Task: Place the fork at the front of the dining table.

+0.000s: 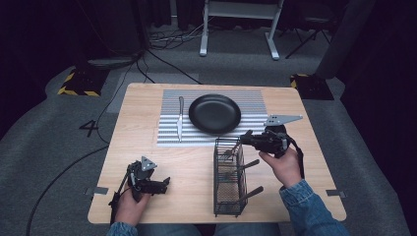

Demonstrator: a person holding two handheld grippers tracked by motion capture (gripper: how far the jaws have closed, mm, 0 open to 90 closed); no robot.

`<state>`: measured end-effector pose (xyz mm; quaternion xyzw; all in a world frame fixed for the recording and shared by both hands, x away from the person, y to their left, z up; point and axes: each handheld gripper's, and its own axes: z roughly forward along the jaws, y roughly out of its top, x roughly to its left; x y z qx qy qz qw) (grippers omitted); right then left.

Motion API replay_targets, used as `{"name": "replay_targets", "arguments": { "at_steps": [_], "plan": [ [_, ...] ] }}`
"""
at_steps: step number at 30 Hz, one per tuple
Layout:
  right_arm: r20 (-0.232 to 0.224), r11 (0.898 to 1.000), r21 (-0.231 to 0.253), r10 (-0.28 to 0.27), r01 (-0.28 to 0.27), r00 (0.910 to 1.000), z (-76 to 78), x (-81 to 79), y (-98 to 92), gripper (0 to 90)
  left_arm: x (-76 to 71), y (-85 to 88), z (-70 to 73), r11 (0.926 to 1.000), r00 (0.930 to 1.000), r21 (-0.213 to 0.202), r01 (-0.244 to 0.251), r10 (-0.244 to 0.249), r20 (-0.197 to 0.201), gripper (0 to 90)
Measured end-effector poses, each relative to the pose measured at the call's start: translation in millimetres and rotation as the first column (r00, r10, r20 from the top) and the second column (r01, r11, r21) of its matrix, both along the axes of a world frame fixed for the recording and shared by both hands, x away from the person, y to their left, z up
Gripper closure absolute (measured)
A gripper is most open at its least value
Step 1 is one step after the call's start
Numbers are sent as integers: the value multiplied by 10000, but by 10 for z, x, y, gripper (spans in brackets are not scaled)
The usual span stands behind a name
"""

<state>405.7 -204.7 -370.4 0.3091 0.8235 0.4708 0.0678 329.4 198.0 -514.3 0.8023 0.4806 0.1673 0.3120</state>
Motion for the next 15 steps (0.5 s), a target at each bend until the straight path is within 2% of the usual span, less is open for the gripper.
{"name": "replay_targets", "arguments": {
  "at_steps": [15],
  "plan": [
    [335, 9989, 469, 79, -95, 9994, 331, -107, -129, 862, 2, -3, 0, 10000, 10000, -13, 10, -10, -25, 2]
  ]
}}
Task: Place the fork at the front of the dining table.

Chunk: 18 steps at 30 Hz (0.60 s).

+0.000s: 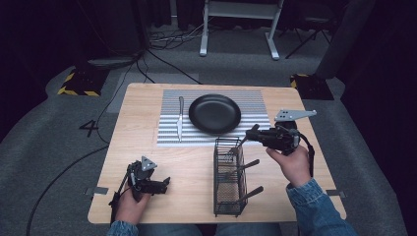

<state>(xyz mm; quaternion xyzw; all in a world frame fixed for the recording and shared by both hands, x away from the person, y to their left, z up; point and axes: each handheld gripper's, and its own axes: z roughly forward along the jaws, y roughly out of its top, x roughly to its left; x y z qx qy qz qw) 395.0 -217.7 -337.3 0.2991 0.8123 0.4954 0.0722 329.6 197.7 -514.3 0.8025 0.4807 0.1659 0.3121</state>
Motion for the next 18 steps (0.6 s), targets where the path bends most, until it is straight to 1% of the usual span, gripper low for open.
{"name": "replay_targets", "arguments": {
  "at_steps": [2, 3, 4, 5, 6, 8, 9, 10, 11, 12, 13, 18],
  "plan": [
    [156, 10000, 75, 3, -4, 9999, 88, -27, -31, 862, 0, 0, 0, 10000, 10000, -1, 1, -1, -1, 2],
    [156, 10000, 75, 3, -4, 9999, 88, -27, -31, 862, 1, 0, 0, 10000, 10000, 3, 4, -4, 8, 2],
    [216, 10000, 81, 0, -1, 9998, 119, -33, -44, 862, 1, 1, 0, 10000, 10000, 5, 5, -5, 8, 2],
    [312, 9999, 151, -33, 28, 9995, 183, -46, -76, 862, 1, 0, 0, 10000, 10000, 3, 4, -4, 8, 3],
    [312, 9999, 151, -33, 28, 9995, 183, -46, -76, 862, 1, 0, 0, 10000, 10000, 3, 4, -4, 8, 2],
    [430, 9997, 247, -73, 63, 9990, 246, -60, -118, 862, 1, 1, 0, 10000, 10000, 5, 4, -4, 8, 3],
    [549, 9994, 335, -151, 133, 9984, 304, -73, -160, 862, 0, 0, 0, 10000, 10000, 6, -4, 4, 0, 2],
    [549, 9994, 335, -151, 133, 9984, 304, -73, -160, 862, 0, 0, 0, 10000, 10000, 6, -4, 4, 0, 2],
    [651, 9990, 387, -240, 215, 9976, 355, -79, -203, 862, 1, 1, 0, 10000, 10000, 12, 2, -2, 12, 2],
    [651, 9990, 387, -240, 215, 9976, 355, -79, -203, 862, 1, 1, 0, 10000, 10000, 12, 2, -2, 12, 2],
    [733, 9988, 403, -321, 292, 9968, 397, -76, -242, 862, 1, 0, 0, 10000, 10000, 5, 4, -4, 10, 3],
    [851, 9983, 332, -507, 480, 9951, 472, -45, -317, 862, 1, 1, 0, 10000, 10000, 6, 3, -3, 10, 2]
  ]
}}
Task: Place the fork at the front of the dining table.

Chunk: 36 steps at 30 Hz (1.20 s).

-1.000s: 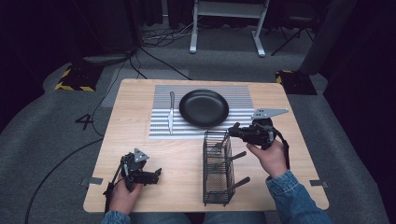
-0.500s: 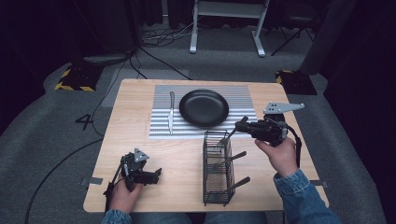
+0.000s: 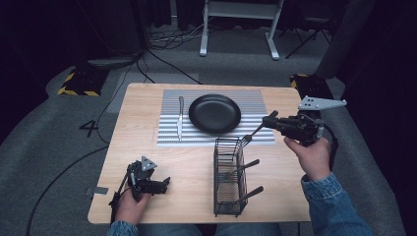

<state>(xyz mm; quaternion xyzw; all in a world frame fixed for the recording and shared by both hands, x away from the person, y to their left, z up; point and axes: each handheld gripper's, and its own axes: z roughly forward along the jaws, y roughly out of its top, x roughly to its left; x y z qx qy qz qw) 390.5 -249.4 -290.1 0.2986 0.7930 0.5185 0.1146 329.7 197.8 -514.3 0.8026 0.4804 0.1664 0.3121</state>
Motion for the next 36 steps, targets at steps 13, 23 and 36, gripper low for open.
{"name": "replay_targets", "arguments": {
  "at_steps": [13, 23, 36],
  "plan": [
    [169, 9978, -154, -636, 639, 9978, 78, 79, -177, 862, 0, 0, 0, 10000, 10000, 0, 2, -2, 0, 2],
    [-148, 9942, -288, -1038, 1034, 9945, -14, 240, -279, 862, 0, 0, 0, 10000, 10000, 8, -2, 2, -1, 2],
    [-664, 9914, -528, -1233, 1199, 9901, -253, 518, -268, 862, 0, 0, 0, 10000, 10000, 1, 4, -4, -3, 2]
  ]
}}
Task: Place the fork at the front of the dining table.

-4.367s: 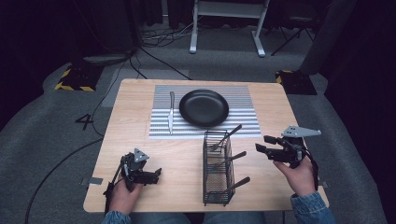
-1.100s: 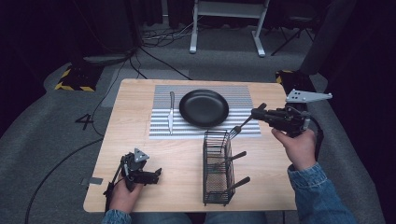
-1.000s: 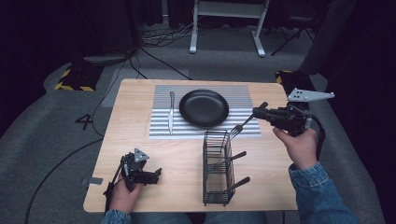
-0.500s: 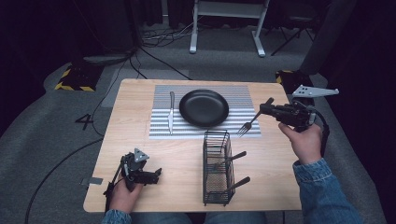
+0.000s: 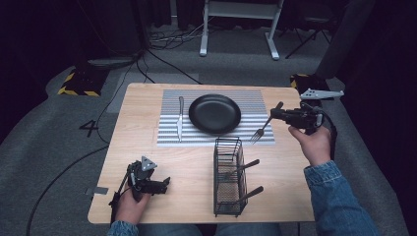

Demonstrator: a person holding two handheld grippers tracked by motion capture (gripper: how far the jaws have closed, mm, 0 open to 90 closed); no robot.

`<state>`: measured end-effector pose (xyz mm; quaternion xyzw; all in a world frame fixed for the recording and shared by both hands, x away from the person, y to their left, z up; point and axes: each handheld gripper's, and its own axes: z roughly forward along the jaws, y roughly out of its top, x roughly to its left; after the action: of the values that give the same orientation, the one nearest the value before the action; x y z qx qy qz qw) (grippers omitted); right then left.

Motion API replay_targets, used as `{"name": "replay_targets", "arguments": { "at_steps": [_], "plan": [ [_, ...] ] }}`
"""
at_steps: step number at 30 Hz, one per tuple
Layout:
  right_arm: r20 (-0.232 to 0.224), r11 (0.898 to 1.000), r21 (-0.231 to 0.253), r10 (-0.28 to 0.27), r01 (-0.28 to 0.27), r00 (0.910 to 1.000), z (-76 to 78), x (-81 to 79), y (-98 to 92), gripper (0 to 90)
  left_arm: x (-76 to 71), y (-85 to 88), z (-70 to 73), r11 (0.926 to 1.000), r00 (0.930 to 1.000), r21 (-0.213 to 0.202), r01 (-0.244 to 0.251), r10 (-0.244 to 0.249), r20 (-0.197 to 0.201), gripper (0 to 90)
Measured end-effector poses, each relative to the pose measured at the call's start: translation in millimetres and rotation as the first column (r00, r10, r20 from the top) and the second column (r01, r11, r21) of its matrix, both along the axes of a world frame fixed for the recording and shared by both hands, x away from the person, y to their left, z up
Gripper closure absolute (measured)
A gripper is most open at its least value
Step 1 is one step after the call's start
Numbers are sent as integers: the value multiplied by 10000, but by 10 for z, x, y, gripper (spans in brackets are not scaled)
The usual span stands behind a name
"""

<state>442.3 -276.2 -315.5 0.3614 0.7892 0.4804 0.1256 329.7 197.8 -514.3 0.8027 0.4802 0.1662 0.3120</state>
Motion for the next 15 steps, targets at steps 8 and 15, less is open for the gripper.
{"name": "replay_targets", "arguments": {
  "at_steps": [8, 15],
  "plan": [
    [-362, 9998, -100, -185, 182, 9992, -262, 186, 49, 862, 0, 0, 0, 10000, 10000, 7, -5, 5, 3, 2],
    [-589, 9996, -207, -189, 177, 9981, -414, 325, 121, 861, 0, 0, 0, 10000, 10000, -4, -3, 3, 2, 2]
  ]
}}
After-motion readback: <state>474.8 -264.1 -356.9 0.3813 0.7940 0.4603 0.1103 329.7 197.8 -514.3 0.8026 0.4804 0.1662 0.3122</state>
